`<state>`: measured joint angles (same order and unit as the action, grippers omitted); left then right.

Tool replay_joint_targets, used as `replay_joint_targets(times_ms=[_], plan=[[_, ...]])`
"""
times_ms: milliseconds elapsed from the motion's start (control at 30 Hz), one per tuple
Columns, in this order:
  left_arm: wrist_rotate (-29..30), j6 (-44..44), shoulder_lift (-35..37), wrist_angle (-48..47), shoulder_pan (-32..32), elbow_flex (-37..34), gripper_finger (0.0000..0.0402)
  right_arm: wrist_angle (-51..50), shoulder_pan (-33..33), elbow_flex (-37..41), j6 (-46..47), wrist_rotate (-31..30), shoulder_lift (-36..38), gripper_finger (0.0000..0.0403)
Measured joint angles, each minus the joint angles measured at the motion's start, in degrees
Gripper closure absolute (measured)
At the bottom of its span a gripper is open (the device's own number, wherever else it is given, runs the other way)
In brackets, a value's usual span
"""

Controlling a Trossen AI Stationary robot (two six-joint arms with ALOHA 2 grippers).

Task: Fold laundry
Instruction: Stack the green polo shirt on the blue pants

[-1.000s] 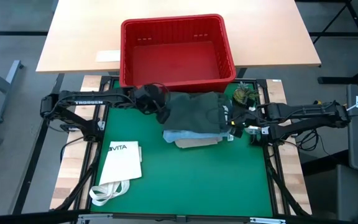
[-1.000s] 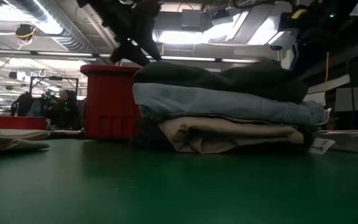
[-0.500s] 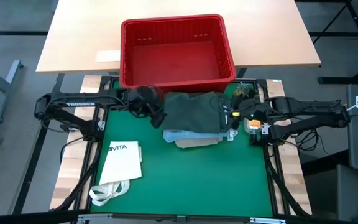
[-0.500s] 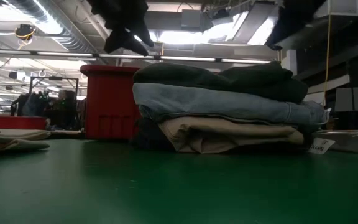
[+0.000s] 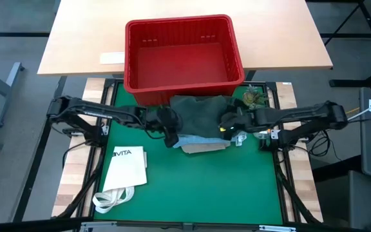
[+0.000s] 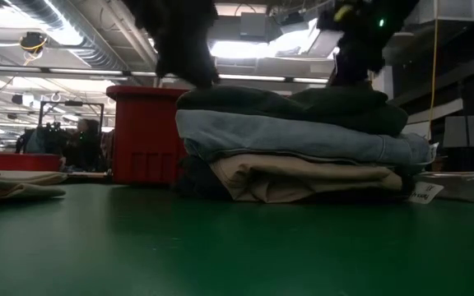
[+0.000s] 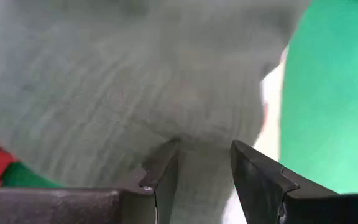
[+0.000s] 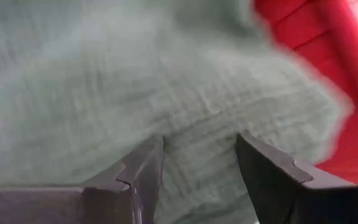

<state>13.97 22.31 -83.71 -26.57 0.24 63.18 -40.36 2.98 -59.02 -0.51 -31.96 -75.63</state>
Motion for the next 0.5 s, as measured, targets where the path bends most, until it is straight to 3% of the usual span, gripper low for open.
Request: replay_joint_targets(times_ms=[267,500], plan=[[0.4,-0.5,-9.5,-4.3,-0.3,0.2,0.0262,-10.1,0.0,-0.2,3.2,-0.5,-8.0,0.0198],[0.2,-0.5,-10.1,-4.9,-0.3,0.2,0.0262,-11.4,0.0,-0.2,3.7,-0.1,-7.9,0.0198]])
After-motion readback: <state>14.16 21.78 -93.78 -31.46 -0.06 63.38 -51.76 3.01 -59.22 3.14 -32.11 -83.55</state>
